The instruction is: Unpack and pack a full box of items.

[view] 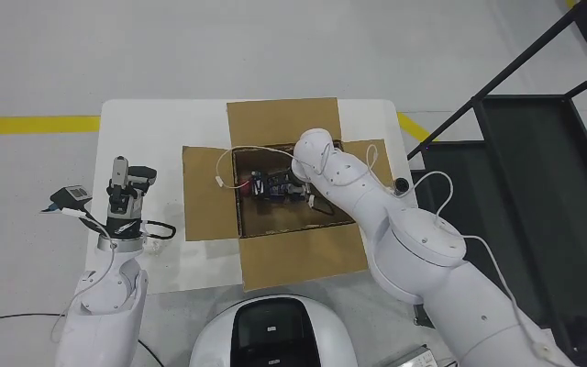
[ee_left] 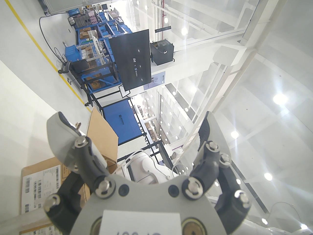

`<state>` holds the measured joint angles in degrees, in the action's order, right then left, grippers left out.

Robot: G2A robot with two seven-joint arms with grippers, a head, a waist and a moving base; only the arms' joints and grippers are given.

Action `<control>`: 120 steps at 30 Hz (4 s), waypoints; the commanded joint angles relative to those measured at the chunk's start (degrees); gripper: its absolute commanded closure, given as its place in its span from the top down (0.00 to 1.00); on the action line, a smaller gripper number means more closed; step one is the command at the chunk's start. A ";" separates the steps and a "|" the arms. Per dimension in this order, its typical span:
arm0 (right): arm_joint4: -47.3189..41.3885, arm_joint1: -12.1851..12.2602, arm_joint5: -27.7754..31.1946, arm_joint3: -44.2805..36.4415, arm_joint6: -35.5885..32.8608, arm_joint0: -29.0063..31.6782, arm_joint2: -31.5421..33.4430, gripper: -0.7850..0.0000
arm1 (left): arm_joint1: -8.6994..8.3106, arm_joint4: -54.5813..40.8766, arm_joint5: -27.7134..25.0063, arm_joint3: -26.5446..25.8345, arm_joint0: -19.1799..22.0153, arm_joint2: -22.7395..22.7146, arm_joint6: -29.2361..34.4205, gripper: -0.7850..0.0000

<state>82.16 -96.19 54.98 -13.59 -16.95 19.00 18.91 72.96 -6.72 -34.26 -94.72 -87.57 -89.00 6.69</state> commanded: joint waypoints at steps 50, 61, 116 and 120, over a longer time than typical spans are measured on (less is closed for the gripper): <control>-0.70 32.51 3.02 -81.42 -29.33 34.67 40.34 0.00 | 0.00 0.00 0.00 0.00 0.00 0.00 -0.01 1.00; 1.35 35.86 1.46 -90.08 -11.56 43.64 53.25 0.00 | 0.00 0.00 0.00 0.00 0.00 0.00 -0.01 1.00; -7.33 38.95 -10.54 -69.72 67.92 83.09 83.10 0.00 | 0.00 0.00 0.00 0.00 0.00 0.00 -0.01 1.00; -8.56 38.62 -9.15 -62.48 72.73 82.65 81.98 0.00 | 0.00 0.00 0.00 0.00 0.00 0.00 -0.01 1.00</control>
<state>73.43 -57.46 46.21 -78.59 55.21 102.22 101.51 72.96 -6.72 -34.26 -94.72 -87.57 -89.00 6.69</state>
